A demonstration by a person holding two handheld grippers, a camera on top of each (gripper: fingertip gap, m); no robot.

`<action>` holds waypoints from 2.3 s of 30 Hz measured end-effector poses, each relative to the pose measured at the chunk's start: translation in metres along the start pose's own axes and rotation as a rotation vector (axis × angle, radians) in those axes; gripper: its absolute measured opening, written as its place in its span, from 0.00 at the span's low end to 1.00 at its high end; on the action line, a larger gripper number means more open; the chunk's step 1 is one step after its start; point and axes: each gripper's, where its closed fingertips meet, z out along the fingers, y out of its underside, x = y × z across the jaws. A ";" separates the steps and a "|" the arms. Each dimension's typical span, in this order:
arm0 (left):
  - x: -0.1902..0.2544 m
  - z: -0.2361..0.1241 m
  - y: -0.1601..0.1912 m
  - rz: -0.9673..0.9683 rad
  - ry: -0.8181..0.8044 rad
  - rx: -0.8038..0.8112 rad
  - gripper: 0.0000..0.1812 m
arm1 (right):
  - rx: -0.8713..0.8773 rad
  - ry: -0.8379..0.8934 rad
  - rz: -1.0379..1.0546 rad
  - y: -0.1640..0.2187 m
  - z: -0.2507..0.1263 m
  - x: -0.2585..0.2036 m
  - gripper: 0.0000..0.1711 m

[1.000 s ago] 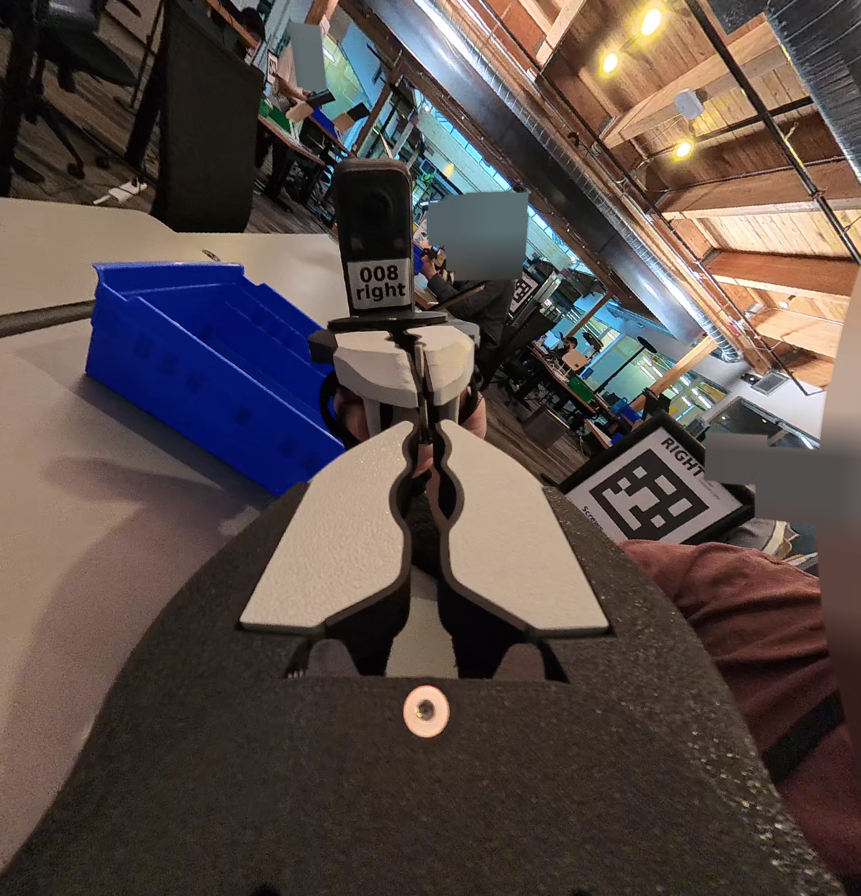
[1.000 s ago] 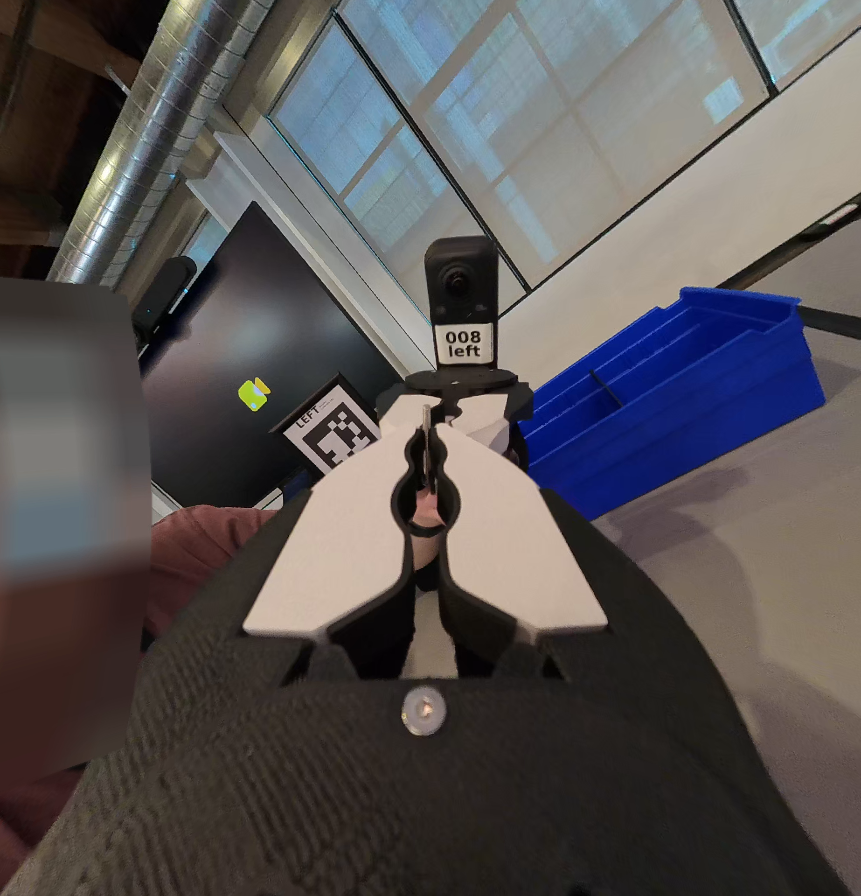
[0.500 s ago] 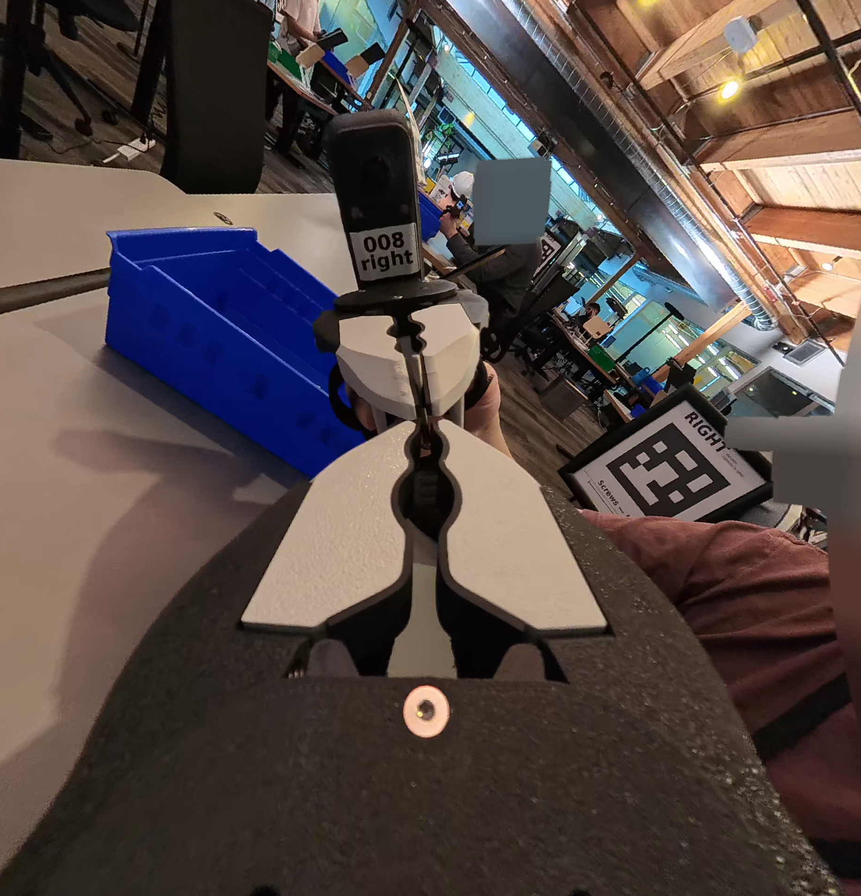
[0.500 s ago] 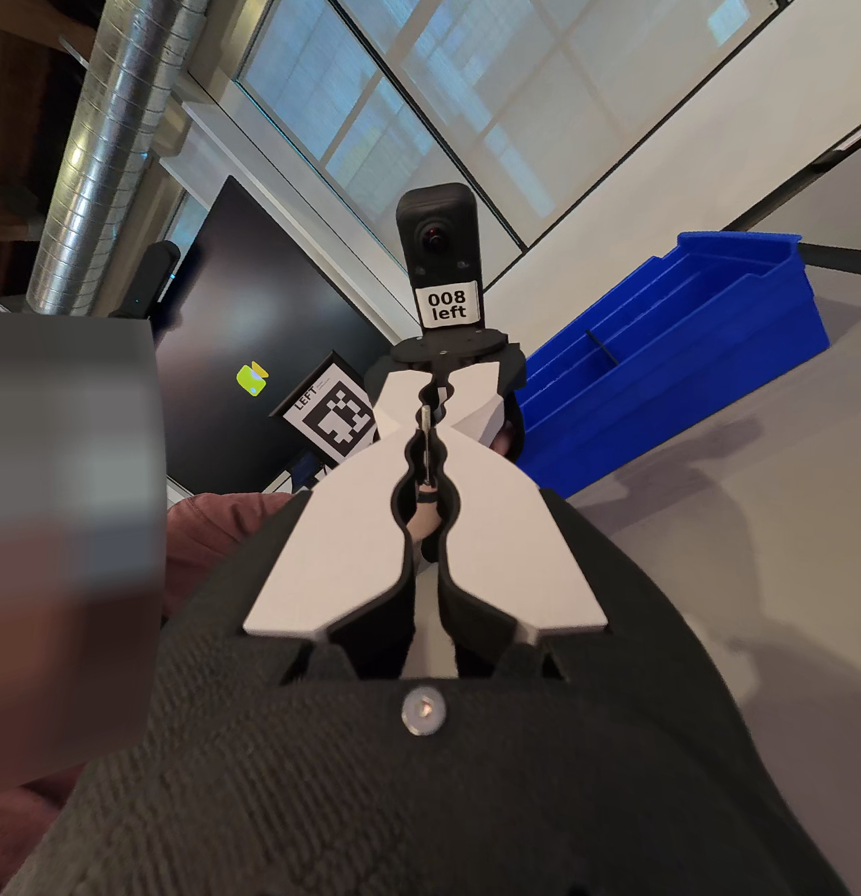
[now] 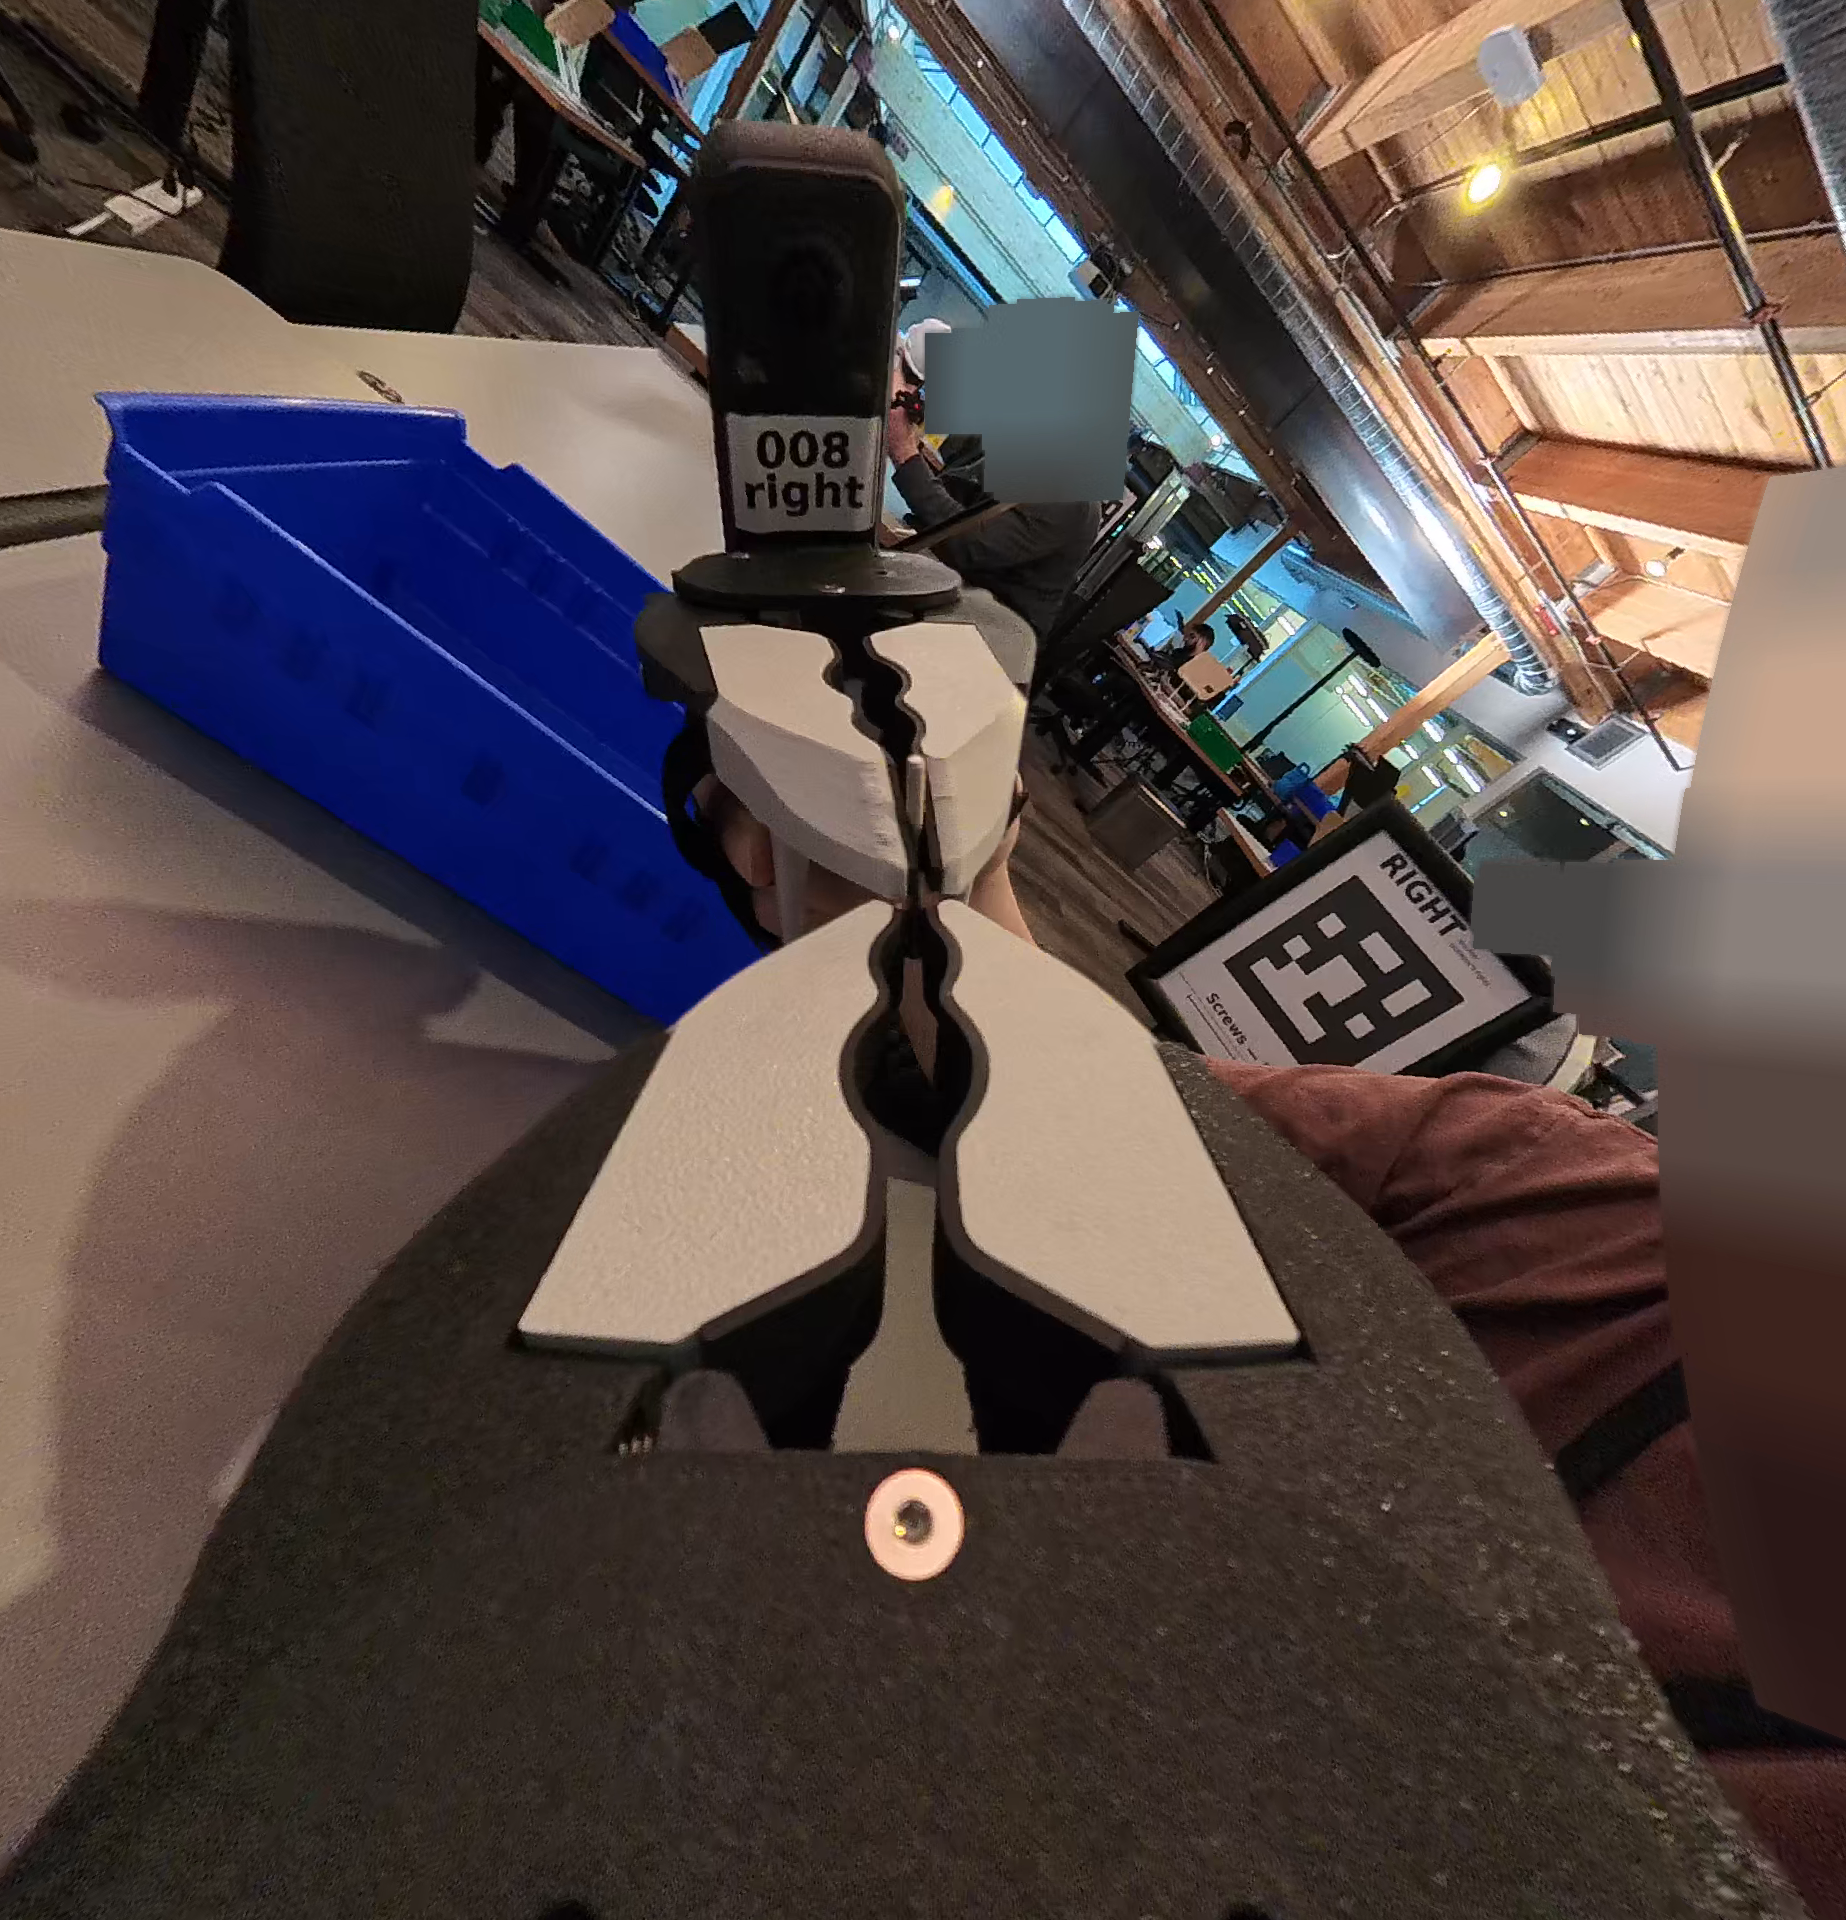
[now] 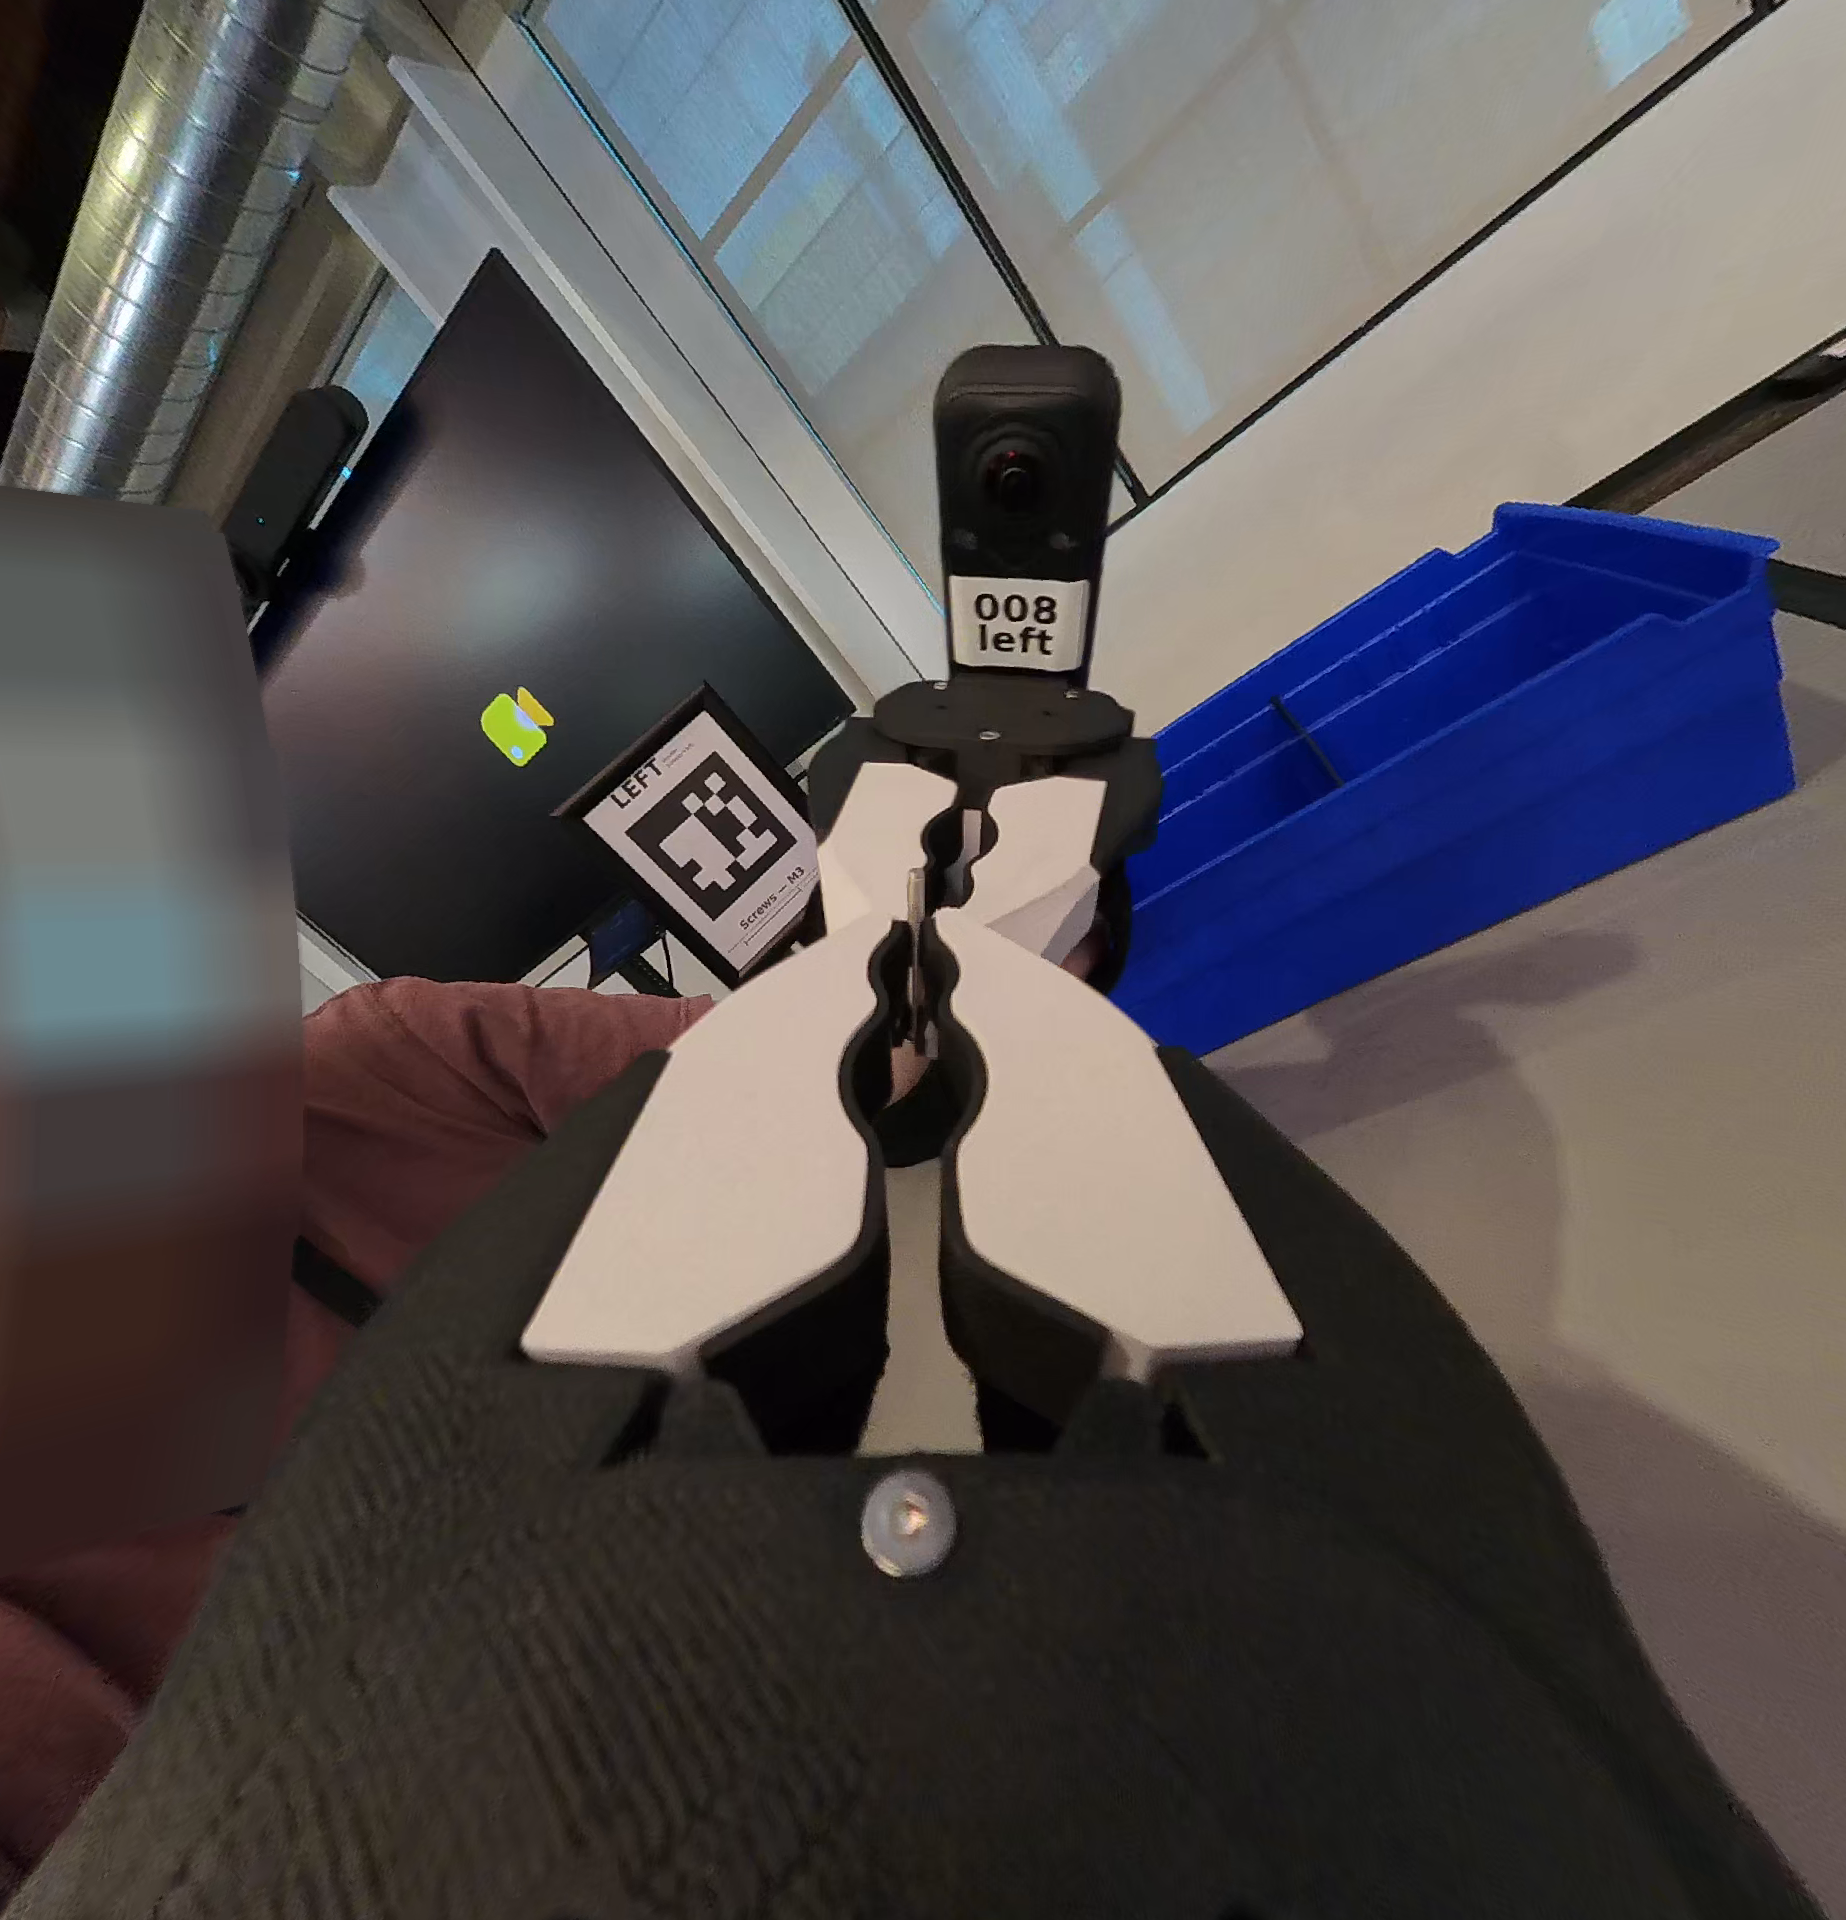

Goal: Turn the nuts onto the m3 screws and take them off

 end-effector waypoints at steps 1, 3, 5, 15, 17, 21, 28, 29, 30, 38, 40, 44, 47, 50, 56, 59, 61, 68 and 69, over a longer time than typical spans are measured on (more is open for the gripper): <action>0.000 0.000 0.001 0.004 0.004 -0.004 0.01 | -0.009 -0.005 -0.002 0.001 0.001 0.000 0.01; 0.000 -0.002 0.004 0.027 -0.001 -0.016 0.01 | -0.028 -0.007 -0.016 0.004 0.003 -0.001 0.01; 0.002 -0.004 0.007 0.045 -0.009 -0.028 0.01 | -0.021 -0.017 -0.046 0.002 0.005 -0.004 0.03; 0.007 -0.064 -0.022 0.384 -0.282 0.057 0.01 | -0.361 0.428 -0.470 0.020 -0.038 0.018 0.08; 0.005 -0.080 -0.028 0.455 -0.376 0.049 0.01 | -0.614 0.574 -0.440 0.053 -0.053 0.046 0.05; 0.005 -0.107 -0.034 0.549 -0.510 0.051 0.01 | -1.033 0.707 -0.408 0.115 -0.073 0.086 0.04; 0.011 -0.138 -0.046 0.643 -0.658 0.063 0.01 | -1.277 0.695 -0.499 0.154 -0.073 0.115 0.01; 0.012 -0.141 -0.047 0.642 -0.658 0.067 0.01 | -1.258 0.676 -0.488 0.155 -0.070 0.116 0.01; 0.014 -0.142 -0.046 0.635 -0.643 0.070 0.01 | -1.253 0.658 -0.475 0.158 -0.069 0.117 0.01; 0.021 -0.150 -0.049 0.597 -0.595 0.103 0.01 | -1.364 0.643 -0.547 0.174 -0.076 0.130 0.03; 0.020 -0.151 -0.049 0.596 -0.602 0.098 0.01 | -1.358 0.645 -0.562 0.173 -0.076 0.131 0.03; 0.021 -0.150 -0.050 0.594 -0.593 0.100 0.01 | -1.366 0.657 -0.554 0.172 -0.080 0.131 0.03; 0.019 -0.148 -0.048 0.593 -0.595 0.090 0.01 | -1.368 0.649 -0.558 0.174 -0.080 0.133 0.03; 0.018 -0.147 -0.047 0.584 -0.589 0.085 0.01 | -1.382 0.645 -0.562 0.175 -0.080 0.133 0.04; 0.014 -0.143 -0.045 0.580 -0.592 0.066 0.01 | -1.363 0.652 -0.564 0.171 -0.081 0.132 0.04; 0.015 -0.143 -0.044 0.579 -0.588 0.061 0.01 | -1.344 0.671 -0.569 0.165 -0.083 0.132 0.04; 0.014 -0.143 -0.044 0.579 -0.591 0.064 0.01 | -1.325 0.658 -0.563 0.166 -0.080 0.130 0.04; 0.013 -0.142 -0.042 0.574 -0.588 0.054 0.01 | -1.345 0.669 -0.579 0.168 -0.078 0.136 0.03; 0.013 -0.141 -0.042 0.575 -0.587 0.052 0.01 | -1.343 0.673 -0.588 0.168 -0.077 0.137 0.03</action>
